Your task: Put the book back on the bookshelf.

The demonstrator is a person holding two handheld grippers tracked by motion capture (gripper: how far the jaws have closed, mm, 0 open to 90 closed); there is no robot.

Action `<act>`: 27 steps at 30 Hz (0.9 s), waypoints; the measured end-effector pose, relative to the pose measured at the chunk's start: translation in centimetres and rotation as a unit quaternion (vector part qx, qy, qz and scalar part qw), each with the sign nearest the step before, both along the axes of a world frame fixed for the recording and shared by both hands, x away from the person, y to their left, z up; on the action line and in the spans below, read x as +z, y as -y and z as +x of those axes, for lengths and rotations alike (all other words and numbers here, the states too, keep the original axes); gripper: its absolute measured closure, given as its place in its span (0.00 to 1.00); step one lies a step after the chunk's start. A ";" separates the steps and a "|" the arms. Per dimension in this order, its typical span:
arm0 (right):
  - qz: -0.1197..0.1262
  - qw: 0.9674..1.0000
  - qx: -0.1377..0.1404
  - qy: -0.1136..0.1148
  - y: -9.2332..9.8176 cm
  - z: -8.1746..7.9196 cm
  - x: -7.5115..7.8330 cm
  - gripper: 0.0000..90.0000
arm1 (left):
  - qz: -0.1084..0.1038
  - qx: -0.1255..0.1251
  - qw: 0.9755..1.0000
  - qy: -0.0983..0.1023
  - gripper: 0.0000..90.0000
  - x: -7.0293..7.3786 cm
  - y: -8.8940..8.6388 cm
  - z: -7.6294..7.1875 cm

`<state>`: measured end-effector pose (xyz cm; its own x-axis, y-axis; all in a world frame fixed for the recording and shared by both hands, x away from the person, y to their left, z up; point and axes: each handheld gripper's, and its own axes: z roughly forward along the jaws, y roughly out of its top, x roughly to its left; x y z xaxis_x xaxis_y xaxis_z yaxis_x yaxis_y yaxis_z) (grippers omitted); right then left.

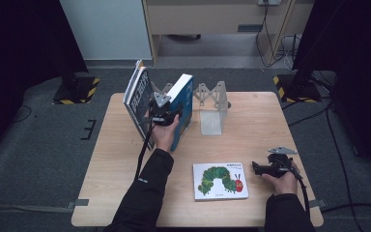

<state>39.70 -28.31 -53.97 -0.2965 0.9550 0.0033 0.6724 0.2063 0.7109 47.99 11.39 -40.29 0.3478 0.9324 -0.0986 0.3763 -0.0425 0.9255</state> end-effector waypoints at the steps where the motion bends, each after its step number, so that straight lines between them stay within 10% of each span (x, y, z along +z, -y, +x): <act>1: 0.000 1.000 0.000 0.000 0.0 0.0 0.0 0.03 | 0.001 -0.001 1.000 0.001 0.64 -0.1 0.0 -0.3; 13: -0.001 1.000 -0.001 0.001 0.0 0.0 0.0 0.03 | -0.002 -0.012 1.000 0.022 0.62 -1.1 0.0 -2.1; 27: -0.001 1.000 -0.001 0.001 0.0 0.0 0.0 0.03 | -0.007 -0.001 1.000 0.025 0.64 -1.1 2.4 -0.9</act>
<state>39.69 -28.29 -53.97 -0.2942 0.9557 0.0005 0.6718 0.2065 0.7114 47.12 8.97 -41.40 0.3542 0.9303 -0.0950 0.3301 -0.0293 0.9435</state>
